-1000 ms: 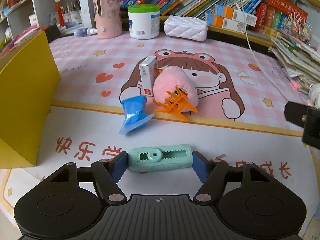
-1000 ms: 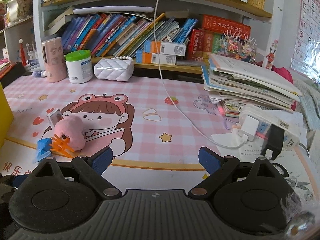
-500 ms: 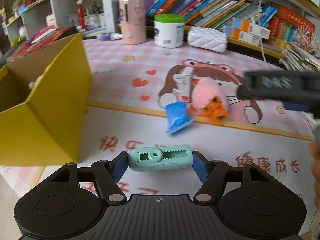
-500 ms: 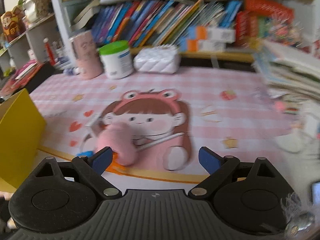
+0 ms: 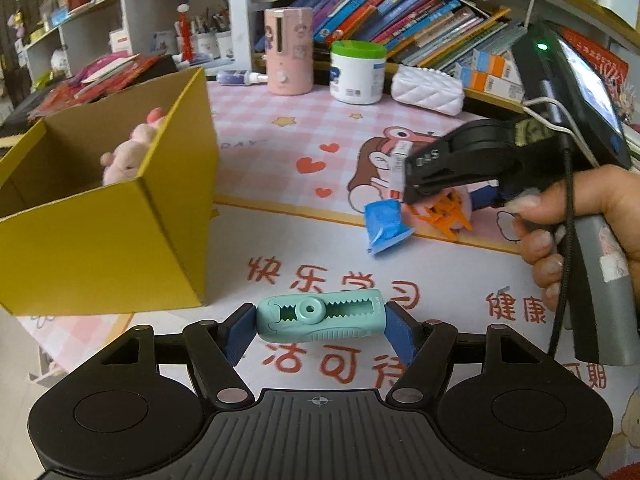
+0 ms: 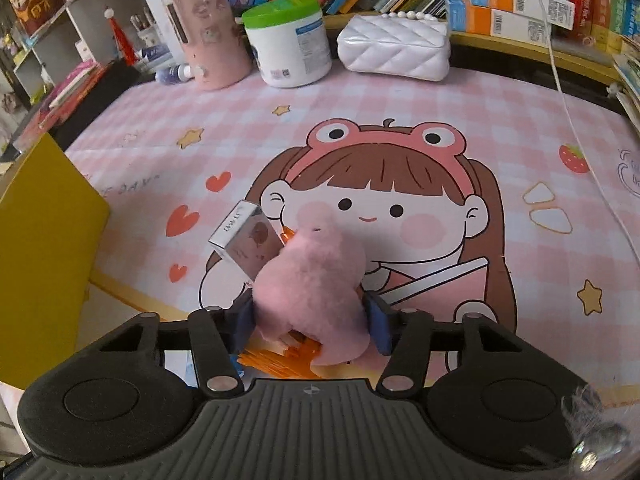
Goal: Organize objects
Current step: 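Grasp the mint-green clip with the left tool while the right tool grasps the pink plush chick, then carry the clip in the left tool while the right tool carries the chick toward the box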
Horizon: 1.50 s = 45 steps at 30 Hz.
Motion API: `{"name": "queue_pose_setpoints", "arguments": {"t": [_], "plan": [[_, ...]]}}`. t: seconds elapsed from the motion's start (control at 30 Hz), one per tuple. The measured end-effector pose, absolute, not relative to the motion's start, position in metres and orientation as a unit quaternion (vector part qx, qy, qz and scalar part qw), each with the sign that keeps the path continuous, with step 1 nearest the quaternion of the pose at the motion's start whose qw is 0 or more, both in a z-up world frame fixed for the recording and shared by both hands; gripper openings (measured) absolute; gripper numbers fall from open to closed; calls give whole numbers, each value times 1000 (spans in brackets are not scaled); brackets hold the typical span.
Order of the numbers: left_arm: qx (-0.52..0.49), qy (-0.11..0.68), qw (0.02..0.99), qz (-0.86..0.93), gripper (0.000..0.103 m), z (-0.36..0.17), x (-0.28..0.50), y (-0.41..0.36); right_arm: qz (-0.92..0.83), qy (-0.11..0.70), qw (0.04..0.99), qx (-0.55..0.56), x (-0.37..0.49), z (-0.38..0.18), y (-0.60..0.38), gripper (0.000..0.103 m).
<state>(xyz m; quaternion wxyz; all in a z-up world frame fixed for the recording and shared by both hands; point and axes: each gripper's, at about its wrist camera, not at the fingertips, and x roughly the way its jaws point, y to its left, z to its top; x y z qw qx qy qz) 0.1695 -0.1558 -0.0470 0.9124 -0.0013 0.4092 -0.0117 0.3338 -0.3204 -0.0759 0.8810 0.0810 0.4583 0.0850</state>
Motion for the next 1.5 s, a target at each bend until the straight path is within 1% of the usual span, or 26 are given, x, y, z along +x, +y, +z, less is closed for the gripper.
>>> {"name": "queue_pose_setpoints", "arguments": {"t": [0.2, 0.4, 0.7, 1.1, 1.27, 1.5], "plan": [[-5, 402, 915, -18, 70, -44, 165, -152, 68, 428, 897, 84, 310, -59, -325, 50], [-10, 392, 919, -31, 70, -40, 159, -151, 50, 384, 921, 53, 262, -30, -323, 50], [-19, 363, 931, -40, 70, -30, 138, -133, 20, 351, 936, 13, 194, -14, -300, 50], [-27, 330, 943, -12, 70, -15, 88, -73, 32, 352, 935, -21, 138, -8, -230, 50], [-41, 331, 943, 10, 70, -13, 65, -37, 34, 360, 930, -64, 111, -9, -190, 50], [-46, 329, 942, 36, 70, -12, 37, 4, 55, 357, 928, -88, 79, -9, -143, 51]]}}
